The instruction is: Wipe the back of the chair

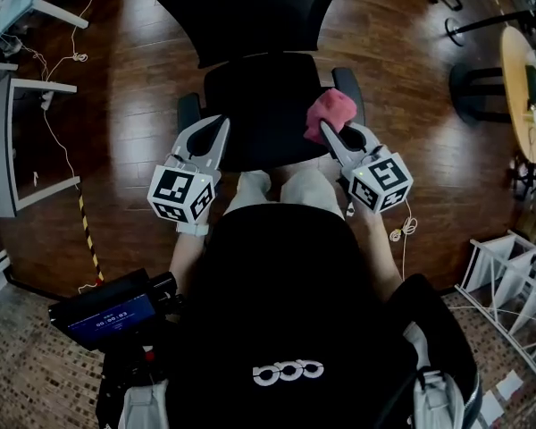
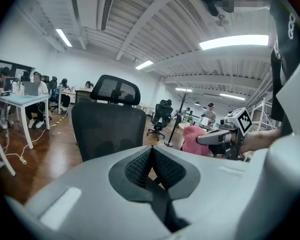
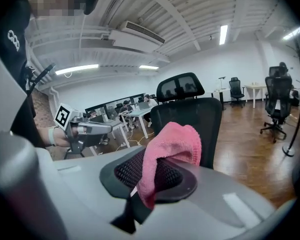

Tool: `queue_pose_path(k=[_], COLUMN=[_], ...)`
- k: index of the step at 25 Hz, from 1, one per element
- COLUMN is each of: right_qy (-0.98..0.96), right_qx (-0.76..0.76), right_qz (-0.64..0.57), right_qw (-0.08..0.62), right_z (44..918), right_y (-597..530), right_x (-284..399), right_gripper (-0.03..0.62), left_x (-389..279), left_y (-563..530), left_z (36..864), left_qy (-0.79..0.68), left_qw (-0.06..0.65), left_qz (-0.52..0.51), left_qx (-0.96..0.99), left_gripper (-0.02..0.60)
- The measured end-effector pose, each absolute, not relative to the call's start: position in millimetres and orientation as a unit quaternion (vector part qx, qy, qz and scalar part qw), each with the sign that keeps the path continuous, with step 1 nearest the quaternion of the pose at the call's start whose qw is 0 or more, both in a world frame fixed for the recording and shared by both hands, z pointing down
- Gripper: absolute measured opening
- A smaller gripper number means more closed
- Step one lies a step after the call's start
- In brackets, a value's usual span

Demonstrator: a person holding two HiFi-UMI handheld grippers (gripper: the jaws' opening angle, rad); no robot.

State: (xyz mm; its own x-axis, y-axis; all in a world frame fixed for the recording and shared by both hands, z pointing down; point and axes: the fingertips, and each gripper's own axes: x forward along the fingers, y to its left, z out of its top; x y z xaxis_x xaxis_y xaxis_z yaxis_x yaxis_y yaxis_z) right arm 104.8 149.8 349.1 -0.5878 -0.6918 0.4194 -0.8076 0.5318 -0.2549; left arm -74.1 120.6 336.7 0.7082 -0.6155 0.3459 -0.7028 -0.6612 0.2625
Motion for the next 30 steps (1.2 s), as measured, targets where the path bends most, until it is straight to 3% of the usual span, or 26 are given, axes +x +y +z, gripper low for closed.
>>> queue_pose_path(k=[19,30], right_qy=[-0.89,-0.865], right_qx=[0.39,0.429], right_qz=[0.175,0.112], right_qw=[0.16,0.237], right_z=[371,389], right_y=[32,-121], right_x=[159,198], right_gripper=[0.04,0.039], left_x=[-12,45], left_y=[78,79], left_z=[328,328], left_qy=[-0.426,-0.392], left_qw=[0.174,0.17], left_qz=[0.108,0.118], left_qx=[0.881,0.896], left_gripper=[-0.009,-0.009])
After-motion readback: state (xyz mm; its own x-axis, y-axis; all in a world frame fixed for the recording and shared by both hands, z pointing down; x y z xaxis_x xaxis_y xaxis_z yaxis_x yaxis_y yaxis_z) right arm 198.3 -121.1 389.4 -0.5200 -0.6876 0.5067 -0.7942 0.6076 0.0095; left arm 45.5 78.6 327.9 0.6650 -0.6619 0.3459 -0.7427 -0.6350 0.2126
